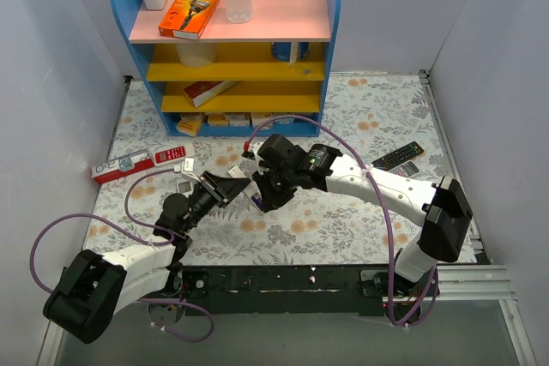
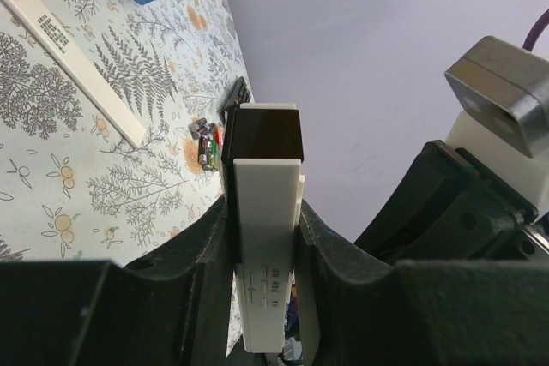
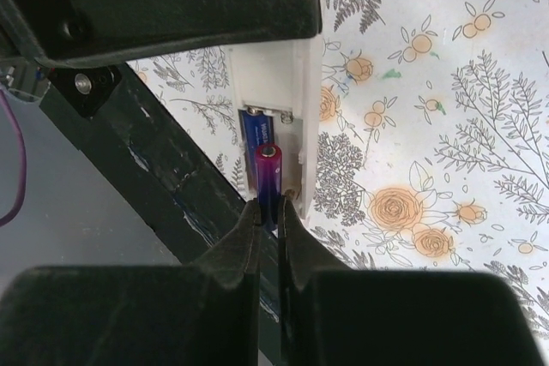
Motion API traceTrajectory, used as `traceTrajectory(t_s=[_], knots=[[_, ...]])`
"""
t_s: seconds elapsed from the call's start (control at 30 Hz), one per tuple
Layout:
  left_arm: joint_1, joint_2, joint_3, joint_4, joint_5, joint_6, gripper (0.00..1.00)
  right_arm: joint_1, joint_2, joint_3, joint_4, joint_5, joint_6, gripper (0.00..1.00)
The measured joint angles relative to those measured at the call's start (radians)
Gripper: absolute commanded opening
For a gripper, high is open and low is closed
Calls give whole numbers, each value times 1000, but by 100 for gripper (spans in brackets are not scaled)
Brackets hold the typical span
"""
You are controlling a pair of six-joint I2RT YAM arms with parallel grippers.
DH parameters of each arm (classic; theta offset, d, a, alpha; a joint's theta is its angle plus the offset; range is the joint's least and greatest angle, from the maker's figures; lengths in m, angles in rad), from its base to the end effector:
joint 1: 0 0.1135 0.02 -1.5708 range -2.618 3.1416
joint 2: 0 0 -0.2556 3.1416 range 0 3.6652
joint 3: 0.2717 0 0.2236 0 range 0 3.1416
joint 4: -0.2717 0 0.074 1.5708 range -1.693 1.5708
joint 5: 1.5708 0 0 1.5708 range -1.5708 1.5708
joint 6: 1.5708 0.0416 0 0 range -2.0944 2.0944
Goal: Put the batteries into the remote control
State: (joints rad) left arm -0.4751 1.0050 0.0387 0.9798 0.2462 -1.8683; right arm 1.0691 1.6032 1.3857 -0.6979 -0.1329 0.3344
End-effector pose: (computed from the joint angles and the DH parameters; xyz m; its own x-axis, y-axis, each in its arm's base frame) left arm 0.1457 -0.0864 0.1877 -0.6349 -0.7162 0.2900 -0.1821 -0.2260 -0.9570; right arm 0.1499 0.2848 0.2897 -0.6581 -0.5234 -0.5412 -0.7324 0.6115 0.2993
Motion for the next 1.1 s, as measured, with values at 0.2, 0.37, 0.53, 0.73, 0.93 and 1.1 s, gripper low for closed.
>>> traceTrajectory(t_s=[0.2, 0.37, 0.53, 0.73, 0.93, 1.1], knots=[[0, -11, 0, 1, -1, 24, 0, 0, 0, 2, -30, 12, -2, 1], [0, -11, 0, 37, 1, 27, 0, 0, 1, 30, -69, 27, -6, 1], [0, -3, 0, 75, 9, 28, 0, 0, 14, 68, -93, 33, -13, 1], [0, 1, 0, 86, 20, 36, 0, 0, 48, 117, -140, 34, -23, 1], [0, 1, 0, 90, 24, 39, 0, 0, 82, 164, -184, 37, -27, 2], [0, 1, 0, 90, 24, 37, 0, 0, 101, 194, -208, 39, -27, 6]])
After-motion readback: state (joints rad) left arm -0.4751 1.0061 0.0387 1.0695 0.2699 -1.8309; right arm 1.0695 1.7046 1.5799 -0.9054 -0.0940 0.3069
